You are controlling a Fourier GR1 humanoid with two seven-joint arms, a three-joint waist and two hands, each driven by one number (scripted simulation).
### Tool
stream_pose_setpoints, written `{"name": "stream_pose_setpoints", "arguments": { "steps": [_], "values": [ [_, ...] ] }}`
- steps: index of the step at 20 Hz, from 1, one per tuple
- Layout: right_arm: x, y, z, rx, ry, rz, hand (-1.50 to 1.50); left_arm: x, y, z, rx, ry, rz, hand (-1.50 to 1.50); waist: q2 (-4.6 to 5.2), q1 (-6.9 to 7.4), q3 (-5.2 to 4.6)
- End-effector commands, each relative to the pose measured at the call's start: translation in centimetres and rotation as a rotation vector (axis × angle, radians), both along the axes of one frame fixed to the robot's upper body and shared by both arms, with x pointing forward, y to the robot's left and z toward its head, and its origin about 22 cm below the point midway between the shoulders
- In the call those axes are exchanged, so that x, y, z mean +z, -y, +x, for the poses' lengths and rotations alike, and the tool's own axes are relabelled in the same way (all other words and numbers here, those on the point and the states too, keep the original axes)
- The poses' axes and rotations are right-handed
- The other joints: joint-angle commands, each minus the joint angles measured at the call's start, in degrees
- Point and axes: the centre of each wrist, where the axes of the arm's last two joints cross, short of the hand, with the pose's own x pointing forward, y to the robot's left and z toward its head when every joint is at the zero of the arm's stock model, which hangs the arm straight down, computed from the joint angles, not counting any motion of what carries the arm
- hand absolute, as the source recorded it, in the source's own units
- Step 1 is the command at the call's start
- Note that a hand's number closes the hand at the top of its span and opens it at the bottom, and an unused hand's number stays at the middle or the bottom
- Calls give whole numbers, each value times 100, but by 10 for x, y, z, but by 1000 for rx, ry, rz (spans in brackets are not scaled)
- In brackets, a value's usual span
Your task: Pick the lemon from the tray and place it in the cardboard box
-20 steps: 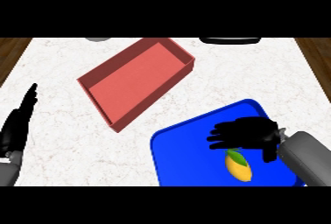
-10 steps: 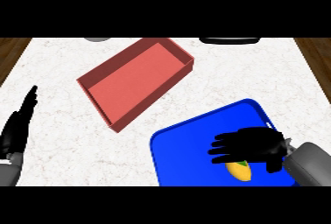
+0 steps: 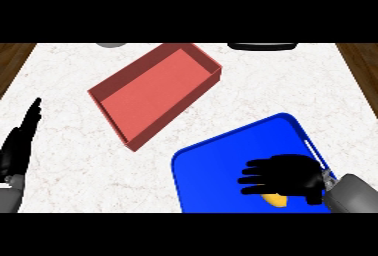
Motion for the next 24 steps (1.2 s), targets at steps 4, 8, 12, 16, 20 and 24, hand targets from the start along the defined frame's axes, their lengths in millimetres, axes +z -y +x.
{"name": "stream_pose_setpoints", "arguments": {
  "steps": [4,8,12,16,20,24],
  "values": [
    [-30,-24,0,-56,-22,-5,150,-4,-10,-4,-2,-3,-5,0,7,18,1],
    [-41,-23,-1,-15,90,152,150,5,-3,2,6,0,7,0,10,22,4],
    [-31,-33,5,-10,151,199,150,3,6,-4,1,8,2,0,5,18,2],
    [-30,-16,21,-540,181,223,150,1,-6,-6,28,5,16,0,-7,-117,-3],
    [-31,11,39,-1064,224,201,150,-1,-3,-9,35,-1,7,0,4,-153,-2],
    [3,-9,64,-1287,451,284,150,1,1,-3,10,0,7,0,6,-48,-3]
  ]
}}
